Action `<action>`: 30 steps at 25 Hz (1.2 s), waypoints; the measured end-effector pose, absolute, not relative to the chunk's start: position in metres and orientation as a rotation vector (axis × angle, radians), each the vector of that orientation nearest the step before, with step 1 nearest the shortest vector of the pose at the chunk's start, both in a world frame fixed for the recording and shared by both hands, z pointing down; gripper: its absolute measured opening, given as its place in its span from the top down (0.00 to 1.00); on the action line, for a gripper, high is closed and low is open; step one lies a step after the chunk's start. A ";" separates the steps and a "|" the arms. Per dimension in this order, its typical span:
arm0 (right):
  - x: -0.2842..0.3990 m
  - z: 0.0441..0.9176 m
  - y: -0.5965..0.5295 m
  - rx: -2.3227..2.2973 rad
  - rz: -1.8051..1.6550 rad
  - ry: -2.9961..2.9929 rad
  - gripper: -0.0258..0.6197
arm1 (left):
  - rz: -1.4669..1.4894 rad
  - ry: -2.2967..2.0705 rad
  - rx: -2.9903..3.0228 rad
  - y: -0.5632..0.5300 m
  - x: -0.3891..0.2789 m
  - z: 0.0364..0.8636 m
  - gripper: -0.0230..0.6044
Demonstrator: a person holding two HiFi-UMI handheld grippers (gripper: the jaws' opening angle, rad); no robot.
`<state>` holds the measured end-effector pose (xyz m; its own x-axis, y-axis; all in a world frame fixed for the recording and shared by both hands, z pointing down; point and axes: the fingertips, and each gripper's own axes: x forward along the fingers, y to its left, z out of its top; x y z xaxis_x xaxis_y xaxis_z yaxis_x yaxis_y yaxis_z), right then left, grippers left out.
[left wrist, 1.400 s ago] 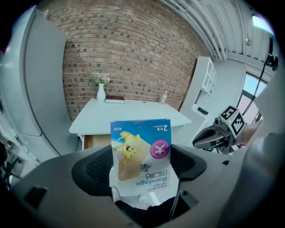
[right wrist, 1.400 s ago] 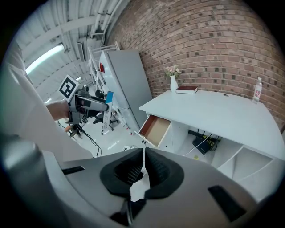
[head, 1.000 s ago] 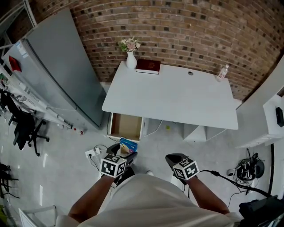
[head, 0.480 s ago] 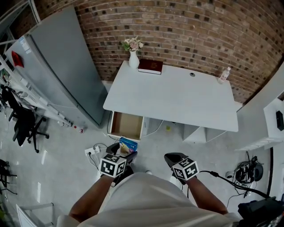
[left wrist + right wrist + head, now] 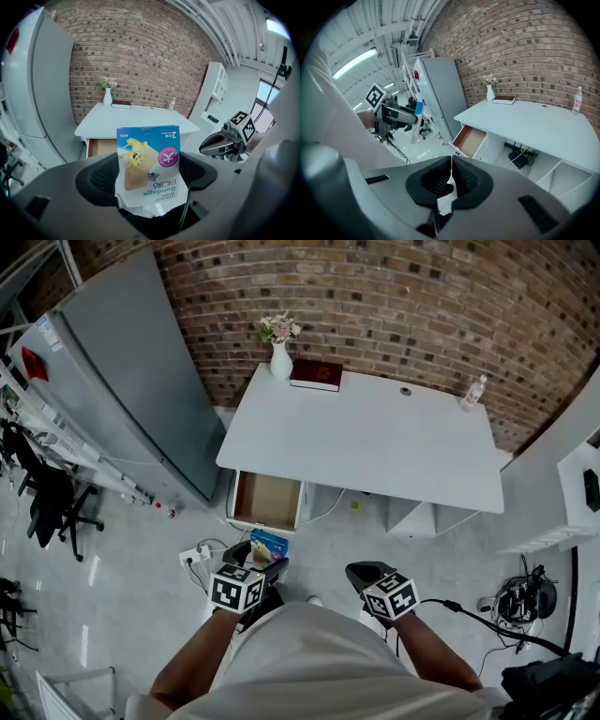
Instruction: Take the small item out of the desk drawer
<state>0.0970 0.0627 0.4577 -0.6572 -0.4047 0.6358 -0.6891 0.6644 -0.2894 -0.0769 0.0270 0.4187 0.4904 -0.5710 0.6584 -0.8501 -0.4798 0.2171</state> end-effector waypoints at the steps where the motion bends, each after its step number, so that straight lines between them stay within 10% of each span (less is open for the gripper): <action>1: 0.097 0.459 0.063 0.843 0.710 -2.350 0.91 | 0.697 -1.169 2.209 0.027 -0.077 0.420 0.34; 30: 0.078 0.477 0.066 0.761 0.739 -2.353 0.91 | 0.727 -1.165 2.155 0.027 -0.082 0.442 0.34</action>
